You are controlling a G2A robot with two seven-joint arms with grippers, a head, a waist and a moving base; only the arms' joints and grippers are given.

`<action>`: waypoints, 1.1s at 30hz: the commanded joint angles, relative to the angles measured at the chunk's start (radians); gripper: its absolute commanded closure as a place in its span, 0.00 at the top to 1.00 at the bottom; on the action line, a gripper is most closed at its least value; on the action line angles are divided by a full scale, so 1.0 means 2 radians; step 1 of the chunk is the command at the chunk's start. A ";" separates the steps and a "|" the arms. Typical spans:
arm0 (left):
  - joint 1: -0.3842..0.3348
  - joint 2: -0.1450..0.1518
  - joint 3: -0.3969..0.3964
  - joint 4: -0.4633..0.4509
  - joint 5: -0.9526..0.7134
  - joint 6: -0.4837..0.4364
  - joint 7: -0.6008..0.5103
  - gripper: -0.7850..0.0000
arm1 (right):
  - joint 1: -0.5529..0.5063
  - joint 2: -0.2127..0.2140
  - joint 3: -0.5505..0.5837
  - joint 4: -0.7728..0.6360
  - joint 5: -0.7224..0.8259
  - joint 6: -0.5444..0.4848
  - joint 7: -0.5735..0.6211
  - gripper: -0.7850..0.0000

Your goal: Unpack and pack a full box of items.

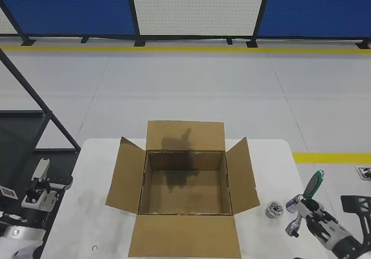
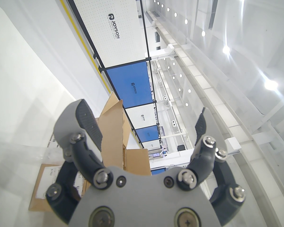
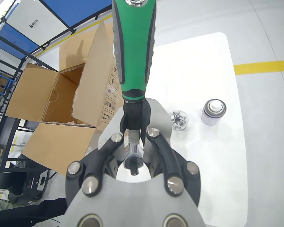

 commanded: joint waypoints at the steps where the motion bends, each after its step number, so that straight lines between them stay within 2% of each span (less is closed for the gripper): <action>1: 0.000 0.000 0.000 0.000 0.000 0.000 0.000 1.00 | -0.012 0.000 0.008 0.007 0.002 0.017 -0.002 0.00; 7: 0.000 0.000 0.000 0.000 0.000 0.000 0.000 1.00 | -0.037 0.004 0.031 0.044 0.005 0.054 0.025 0.00; 11: 0.000 0.000 0.000 0.000 0.000 0.000 0.000 1.00 | -0.037 0.009 0.032 0.067 0.009 0.035 0.048 0.00; 15: 0.000 0.000 0.000 0.000 0.000 0.000 0.000 1.00 | -0.025 0.013 0.028 0.082 0.019 0.041 0.052 0.00; 18: 0.000 0.000 0.000 0.000 0.000 0.000 0.000 1.00 | -0.007 0.015 0.013 0.093 0.024 0.065 0.063 0.00; 24: 0.000 0.000 0.000 0.000 0.000 0.000 0.000 1.00 | 0.037 0.019 -0.004 0.126 0.026 0.171 0.089 0.00; 28: 0.000 0.000 0.000 0.000 0.000 0.000 0.000 1.00 | 0.051 0.020 0.006 0.145 0.044 0.231 0.071 0.00; 33: 0.000 0.000 0.000 0.000 0.000 0.000 0.000 1.00 | 0.051 0.020 0.007 0.145 0.045 0.233 0.069 0.00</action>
